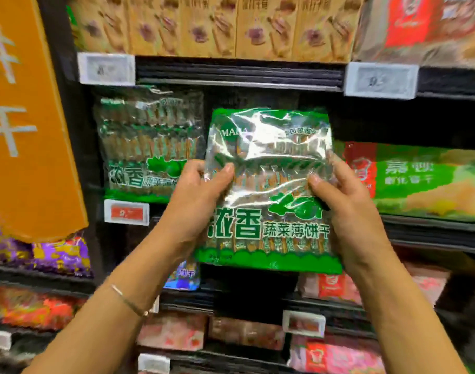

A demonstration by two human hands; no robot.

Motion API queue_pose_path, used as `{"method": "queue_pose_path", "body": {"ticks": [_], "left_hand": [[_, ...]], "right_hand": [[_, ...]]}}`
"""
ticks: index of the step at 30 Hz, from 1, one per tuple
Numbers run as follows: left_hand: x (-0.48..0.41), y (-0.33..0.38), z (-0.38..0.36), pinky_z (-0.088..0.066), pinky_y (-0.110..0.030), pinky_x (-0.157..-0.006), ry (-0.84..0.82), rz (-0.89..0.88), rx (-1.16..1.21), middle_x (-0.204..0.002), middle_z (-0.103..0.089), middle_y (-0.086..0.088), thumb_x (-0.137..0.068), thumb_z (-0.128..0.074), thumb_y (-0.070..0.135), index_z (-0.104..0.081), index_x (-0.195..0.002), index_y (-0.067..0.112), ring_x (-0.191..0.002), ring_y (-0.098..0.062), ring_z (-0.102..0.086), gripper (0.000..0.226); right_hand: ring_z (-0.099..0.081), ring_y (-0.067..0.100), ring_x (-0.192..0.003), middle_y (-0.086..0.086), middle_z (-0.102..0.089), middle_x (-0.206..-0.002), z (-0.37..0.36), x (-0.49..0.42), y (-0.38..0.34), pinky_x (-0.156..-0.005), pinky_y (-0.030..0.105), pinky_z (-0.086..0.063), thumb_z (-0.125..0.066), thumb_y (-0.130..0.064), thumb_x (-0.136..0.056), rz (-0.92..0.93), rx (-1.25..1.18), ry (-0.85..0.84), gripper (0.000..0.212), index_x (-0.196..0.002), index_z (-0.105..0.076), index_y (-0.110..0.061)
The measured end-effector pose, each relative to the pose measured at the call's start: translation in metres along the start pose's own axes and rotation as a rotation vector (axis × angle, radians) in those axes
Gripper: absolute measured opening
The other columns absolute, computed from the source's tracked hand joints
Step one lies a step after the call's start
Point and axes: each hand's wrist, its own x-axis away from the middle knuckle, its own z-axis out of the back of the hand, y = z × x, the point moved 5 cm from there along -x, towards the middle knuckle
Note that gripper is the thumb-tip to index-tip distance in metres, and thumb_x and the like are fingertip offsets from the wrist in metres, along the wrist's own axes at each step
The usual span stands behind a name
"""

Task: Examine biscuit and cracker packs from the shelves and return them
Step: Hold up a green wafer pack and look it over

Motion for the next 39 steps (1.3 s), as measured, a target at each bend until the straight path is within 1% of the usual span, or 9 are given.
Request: {"method": "queue_pose_path", "body": {"ticks": [4, 9, 14, 18, 22, 29, 32, 35, 39], "left_hand": [[-0.019, 0.022, 0.004, -0.052, -0.044, -0.071, 0.142, -0.204, -0.296, -0.084, -0.07, -0.017, -0.101, -0.066, 0.038, -0.067, -0.094, 0.011, -0.072, -0.026, -0.063, 0.028], [-0.023, 0.051, 0.007, -0.031, -0.03, -0.053, 0.289, -0.458, -0.864, -0.067, -0.053, 0.016, -0.095, -0.06, 0.063, -0.05, -0.096, 0.037, -0.062, -0.01, -0.05, 0.028], [-0.034, 0.06, -0.001, -0.02, -0.029, -0.052, 0.337, -0.478, -0.965, -0.08, -0.046, 0.01, -0.097, -0.058, 0.06, -0.052, -0.097, 0.023, -0.069, -0.016, -0.04, 0.038], [-0.039, 0.069, -0.007, -0.022, -0.034, -0.055, 0.347, -0.467, -1.036, -0.079, -0.038, 0.005, -0.1, -0.058, 0.056, -0.041, -0.092, 0.019, -0.075, -0.024, -0.041, 0.042], [-0.042, 0.077, -0.01, -0.014, -0.03, -0.05, 0.379, -0.481, -1.032, -0.07, -0.033, 0.01, -0.098, -0.066, 0.05, -0.038, -0.091, 0.018, -0.057, -0.019, -0.032, 0.042], [-0.047, 0.083, -0.015, -0.03, -0.039, -0.064, 0.358, -0.49, -1.011, -0.072, -0.04, 0.008, -0.089, -0.079, 0.045, -0.038, -0.101, 0.019, -0.073, -0.03, -0.044, 0.05], [-0.05, 0.08, -0.023, -0.029, -0.039, -0.061, 0.309, -0.453, -1.019, -0.085, -0.046, 0.001, -0.083, -0.084, 0.049, -0.034, -0.102, 0.019, -0.078, -0.031, -0.044, 0.061], [-0.051, 0.071, -0.03, -0.032, -0.041, -0.069, 0.264, -0.443, -1.003, -0.108, -0.05, -0.006, -0.083, -0.086, 0.043, -0.038, -0.119, 0.015, -0.091, -0.038, -0.055, 0.066], [-0.038, 0.05, -0.031, -0.035, -0.034, -0.083, 0.25, -0.495, -0.911, -0.161, -0.036, -0.011, -0.099, -0.069, 0.034, -0.016, -0.163, 0.008, -0.134, -0.033, -0.05, 0.087]], "right_hand": [[-0.067, 0.007, -0.12, -0.008, -0.07, -0.134, -0.004, -0.029, -0.004, -0.091, 0.018, -0.054, -0.068, -0.015, -0.095, 0.1, -0.005, -0.008, 0.052, -0.143, -0.058, -0.028], [-0.072, 0.002, -0.105, -0.012, -0.076, -0.119, -0.002, -0.047, -0.002, -0.08, 0.012, -0.054, -0.067, -0.022, -0.095, 0.142, 0.038, -0.031, 0.039, -0.133, -0.064, -0.029], [-0.066, 0.001, -0.119, -0.011, -0.07, -0.132, 0.001, -0.065, -0.001, -0.095, 0.018, -0.053, -0.069, -0.017, -0.099, 0.186, 0.088, 0.026, 0.045, -0.141, -0.056, -0.026], [-0.048, -0.026, -0.121, -0.032, -0.051, -0.135, -0.008, -0.07, -0.001, -0.097, -0.001, -0.036, -0.064, -0.021, -0.103, 0.283, 0.265, 0.127, 0.052, -0.148, -0.042, -0.035], [-0.041, -0.028, -0.123, -0.036, -0.044, -0.135, -0.013, -0.07, 0.006, -0.097, -0.004, -0.032, -0.059, -0.024, -0.105, 0.322, 0.307, 0.191, 0.052, -0.154, -0.04, -0.028], [-0.039, -0.039, -0.106, -0.06, -0.044, -0.114, -0.018, -0.079, 0.004, -0.086, -0.01, -0.028, -0.054, -0.019, -0.106, 0.344, 0.401, 0.254, 0.055, -0.157, -0.035, -0.012], [-0.051, -0.031, -0.081, -0.063, -0.048, -0.098, -0.022, -0.082, 0.005, -0.071, -0.006, -0.035, -0.049, -0.013, -0.105, 0.357, 0.477, 0.29, 0.054, -0.156, -0.032, -0.008], [-0.056, -0.012, -0.064, -0.023, -0.063, -0.081, -0.023, -0.083, 0.008, -0.058, 0.005, -0.04, -0.045, -0.014, -0.104, 0.332, 0.529, 0.311, 0.052, -0.155, -0.033, -0.012], [-0.055, -0.019, -0.098, -0.016, -0.059, -0.113, -0.018, -0.072, 0.011, -0.08, 0.001, -0.042, -0.054, -0.024, -0.105, 0.208, 0.415, 0.283, 0.039, -0.142, -0.047, -0.015]]}}
